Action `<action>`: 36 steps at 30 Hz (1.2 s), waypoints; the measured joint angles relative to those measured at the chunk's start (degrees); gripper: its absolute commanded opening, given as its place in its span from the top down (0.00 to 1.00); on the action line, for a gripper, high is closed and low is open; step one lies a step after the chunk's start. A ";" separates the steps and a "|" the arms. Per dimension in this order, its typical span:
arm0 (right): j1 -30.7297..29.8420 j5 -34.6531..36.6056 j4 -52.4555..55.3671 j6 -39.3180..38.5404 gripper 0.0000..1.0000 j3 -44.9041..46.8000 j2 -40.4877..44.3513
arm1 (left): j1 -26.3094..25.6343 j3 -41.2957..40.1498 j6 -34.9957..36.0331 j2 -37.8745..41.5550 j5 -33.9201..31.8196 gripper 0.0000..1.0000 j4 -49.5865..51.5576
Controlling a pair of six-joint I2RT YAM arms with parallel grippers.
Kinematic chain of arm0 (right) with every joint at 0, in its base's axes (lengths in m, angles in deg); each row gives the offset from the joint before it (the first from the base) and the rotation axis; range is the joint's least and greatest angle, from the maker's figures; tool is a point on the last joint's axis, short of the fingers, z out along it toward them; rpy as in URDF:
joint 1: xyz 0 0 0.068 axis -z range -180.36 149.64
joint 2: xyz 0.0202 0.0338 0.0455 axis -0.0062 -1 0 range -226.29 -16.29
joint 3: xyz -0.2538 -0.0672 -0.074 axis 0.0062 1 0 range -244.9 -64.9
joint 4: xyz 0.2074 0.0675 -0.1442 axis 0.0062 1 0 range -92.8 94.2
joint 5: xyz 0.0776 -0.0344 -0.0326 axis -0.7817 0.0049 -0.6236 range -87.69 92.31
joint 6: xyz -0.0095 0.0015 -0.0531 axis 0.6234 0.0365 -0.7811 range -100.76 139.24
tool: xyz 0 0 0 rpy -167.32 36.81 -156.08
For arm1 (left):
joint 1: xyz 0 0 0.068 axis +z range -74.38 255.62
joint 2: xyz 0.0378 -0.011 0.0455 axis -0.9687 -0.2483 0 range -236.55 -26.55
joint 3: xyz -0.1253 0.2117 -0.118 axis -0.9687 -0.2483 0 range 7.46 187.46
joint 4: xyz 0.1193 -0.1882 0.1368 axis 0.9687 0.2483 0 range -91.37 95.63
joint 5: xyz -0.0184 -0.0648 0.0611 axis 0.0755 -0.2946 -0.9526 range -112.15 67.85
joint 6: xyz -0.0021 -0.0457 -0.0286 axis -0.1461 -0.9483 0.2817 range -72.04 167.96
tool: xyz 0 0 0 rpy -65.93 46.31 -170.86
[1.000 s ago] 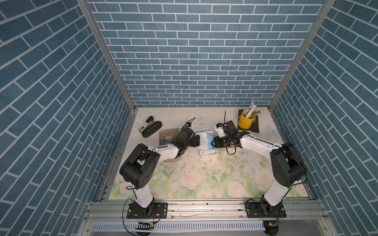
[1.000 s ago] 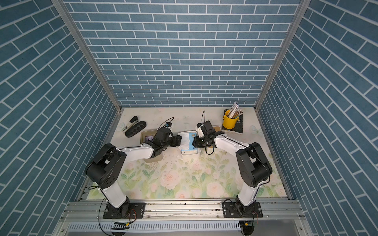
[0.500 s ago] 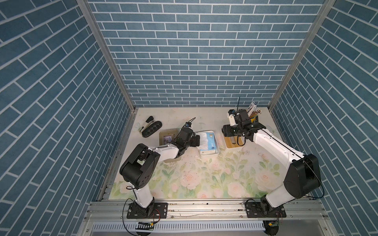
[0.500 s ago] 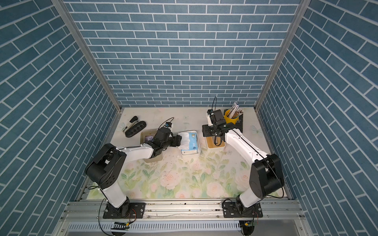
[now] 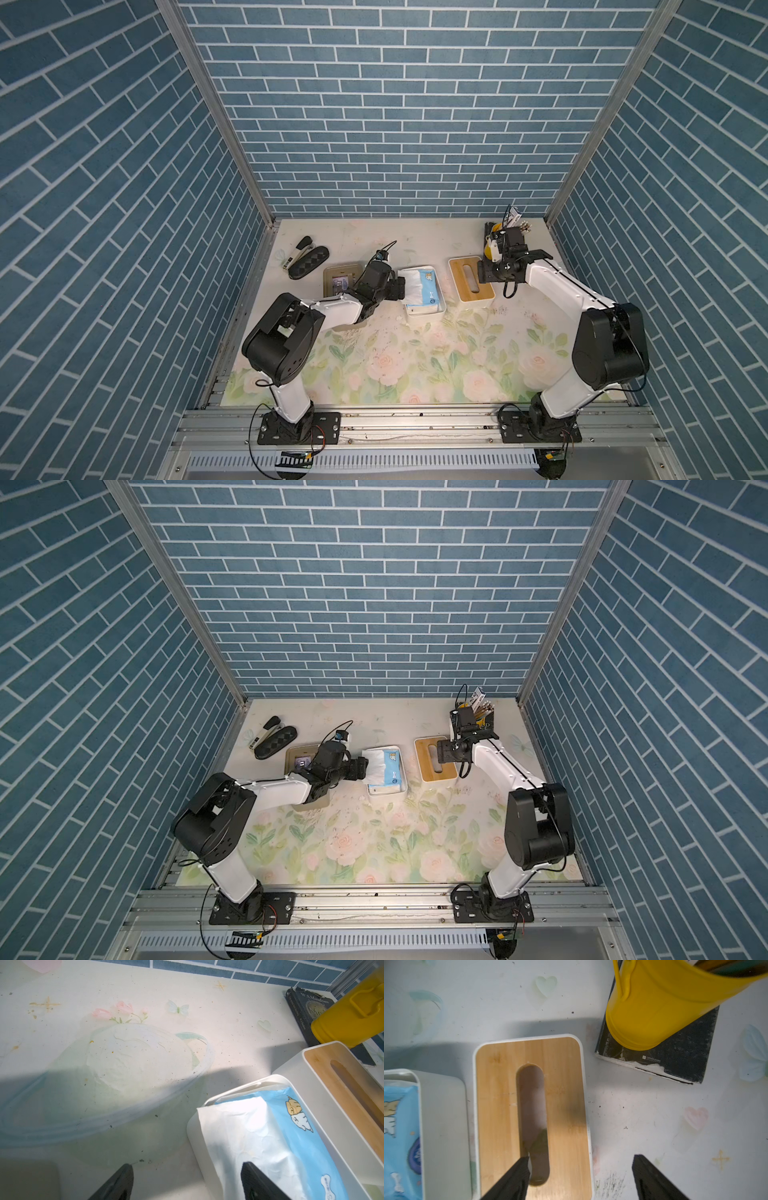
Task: Put the tissue paper into the tissue box
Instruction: Adjust the tissue box at the center of the board, then pick up the box lid from the center of the board.
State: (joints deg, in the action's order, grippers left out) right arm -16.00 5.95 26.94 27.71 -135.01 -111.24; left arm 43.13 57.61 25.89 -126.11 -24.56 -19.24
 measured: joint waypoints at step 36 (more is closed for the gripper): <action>-4.87 -5.57 1.36 -1.09 0.74 -5.51 -0.55 | -0.70 -10.16 -0.15 11.41 -6.86 0.13 -11.39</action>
State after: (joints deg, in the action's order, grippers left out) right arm -20.87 0.38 28.29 26.61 -140.52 -111.79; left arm 42.43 47.45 25.74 -114.71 -31.43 -30.63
